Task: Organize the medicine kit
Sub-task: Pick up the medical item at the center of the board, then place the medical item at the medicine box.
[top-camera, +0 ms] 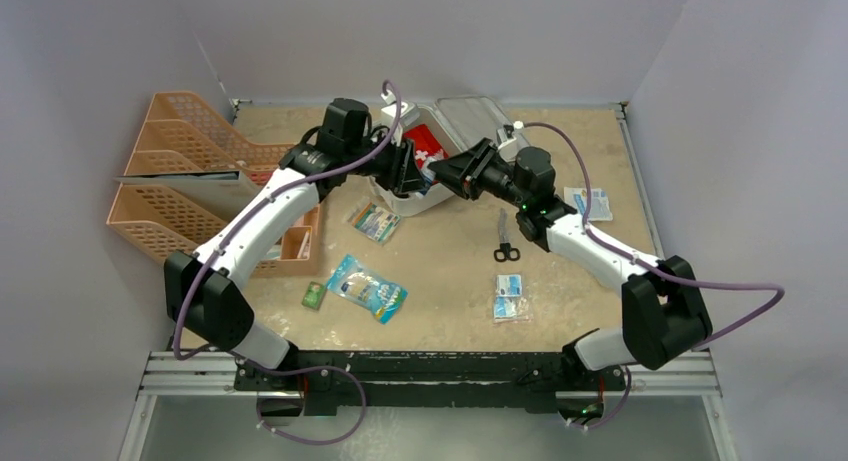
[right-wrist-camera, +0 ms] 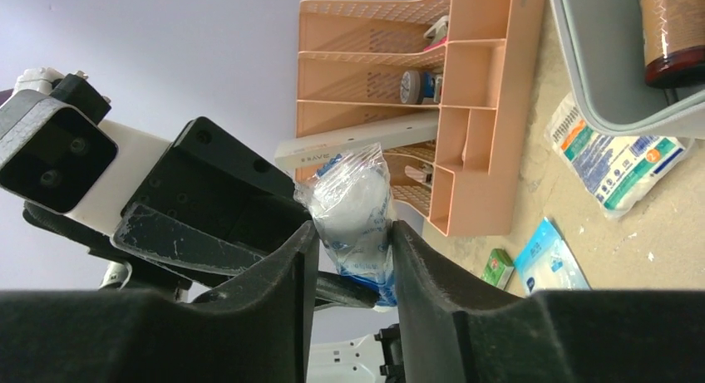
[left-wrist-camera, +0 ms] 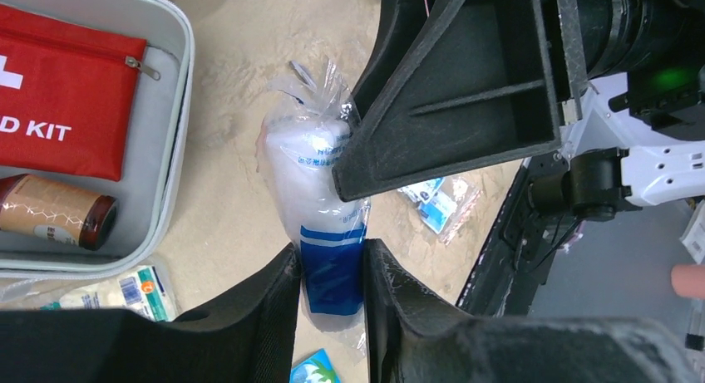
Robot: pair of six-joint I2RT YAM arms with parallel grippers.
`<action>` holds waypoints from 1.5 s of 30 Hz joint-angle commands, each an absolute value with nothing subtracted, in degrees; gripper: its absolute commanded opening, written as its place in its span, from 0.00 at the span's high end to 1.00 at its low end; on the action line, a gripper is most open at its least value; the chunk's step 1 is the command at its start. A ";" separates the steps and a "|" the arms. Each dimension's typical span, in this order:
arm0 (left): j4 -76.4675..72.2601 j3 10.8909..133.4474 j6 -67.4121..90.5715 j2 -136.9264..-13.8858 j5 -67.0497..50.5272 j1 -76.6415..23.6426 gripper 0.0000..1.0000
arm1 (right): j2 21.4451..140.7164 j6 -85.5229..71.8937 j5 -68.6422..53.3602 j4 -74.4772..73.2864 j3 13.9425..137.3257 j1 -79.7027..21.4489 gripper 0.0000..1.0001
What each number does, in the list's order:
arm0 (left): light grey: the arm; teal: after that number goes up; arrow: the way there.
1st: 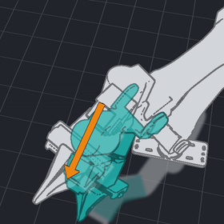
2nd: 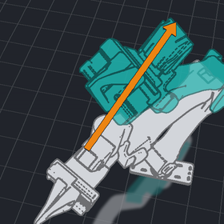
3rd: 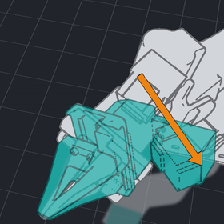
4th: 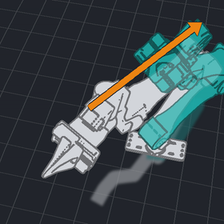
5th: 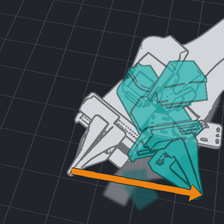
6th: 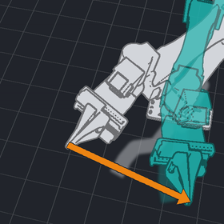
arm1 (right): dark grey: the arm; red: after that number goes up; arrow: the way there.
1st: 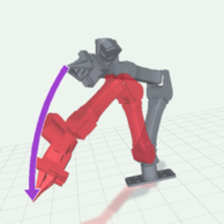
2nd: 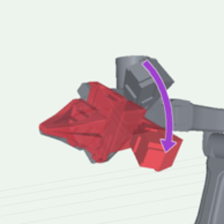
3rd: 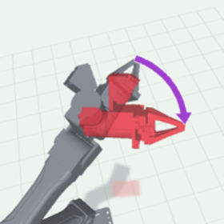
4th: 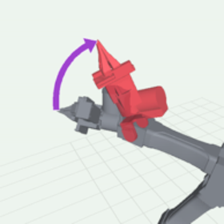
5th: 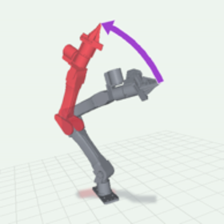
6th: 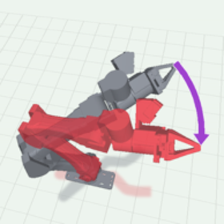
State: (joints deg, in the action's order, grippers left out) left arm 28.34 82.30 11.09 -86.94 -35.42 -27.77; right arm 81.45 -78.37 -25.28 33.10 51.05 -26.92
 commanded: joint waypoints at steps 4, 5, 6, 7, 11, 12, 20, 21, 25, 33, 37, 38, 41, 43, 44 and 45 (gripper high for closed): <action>24.42 82.38 0.59 -89.48 -37.86 -28.12 0.75 | 76.28 -75.92 -26.06 31.35 47.46 -25.27 0.40; 24.36 82.47 -1.30 -90.26 -37.87 -28.12 0.75 | 75.04 -75.18 -25.61 30.01 46.58 -24.78 0.34; 24.51 82.75 -2.81 -91.27 -37.76 -28.12 0.75 | 73.01 -74.25 -24.93 28.27 45.98 -24.32 0.29; 24.65 83.24 -3.98 -92.41 -37.57 -28.12 0.76 | 71.35 -72.99 -24.12 26.01 45.48 -23.89 0.23; 24.71 85.82 -6.41 -97.52 -37.16 -28.12 0.77 | 64.32 -66.73 -19.43 15.96 45.07 -23.22 0.04; 24.23 86.39 -6.56 -98.68 -37.10 -28.12 0.77 | 62.41 -65.20 -17.94 13.55 45.13 -23.22 0.01; 19.43 92.20 -10.54 -108.15 -33.17 -28.12 0.76 | 48.30 -56.00 -5.94 -3.12 46.60 -23.22 0.01; 19.51 93.32 -10.99 -109.58 -32.82 -28.12 0.76 | 46.70 -55.54 -4.88 -4.51 46.51 -23.23 0.01; 19.44 97.77 -12.99 -114.67 -30.83 -28.03 0.76 | 41.66 -52.43 -1.77 -7.79 46.82 -23.24 0.01; 16.15 99.57 -16.43 -119.14 -30.21 -27.63 0.75 | 40.57 -46.50 -2.76 -13.49 51.29 -23.21 0.01; 15.80 99.78 -17.14 -121.51 -29.91 -27.18 0.75 | 40.81 -46.35 -4.04 -13.69 50.96 -23.24 0.01; 15.88 99.92 -17.07 -122.01 -29.96 -27.04 0.75 | 41.02 -46.14 -4.24 -13.95 51.09 -23.21 0.01; 16.00 100.11 -17.13 -123.35 -30.24 -26.79 0.74 | 41.43 -45.69 -4.50 -14.19 51.12 -23.25 0.01; 16.12 100.38 -17.30 -124.23 -29.95 -26.78 0.73 | 41.87 -45.98 -4.57 -13.74 50.69 -23.21 0.01; 16.24 100.47 -17.38 -124.53 -29.88 -26.74 0.73 | 41.98 -46.09 -4.57 -13.41 50.52 -23.20 0.01; 16.32 100.72 -17.47 -124.95 -29.93 -26.71 0.73 | 42.21 -46.28 -4.57 -13.04 50.38 -23.24 0.01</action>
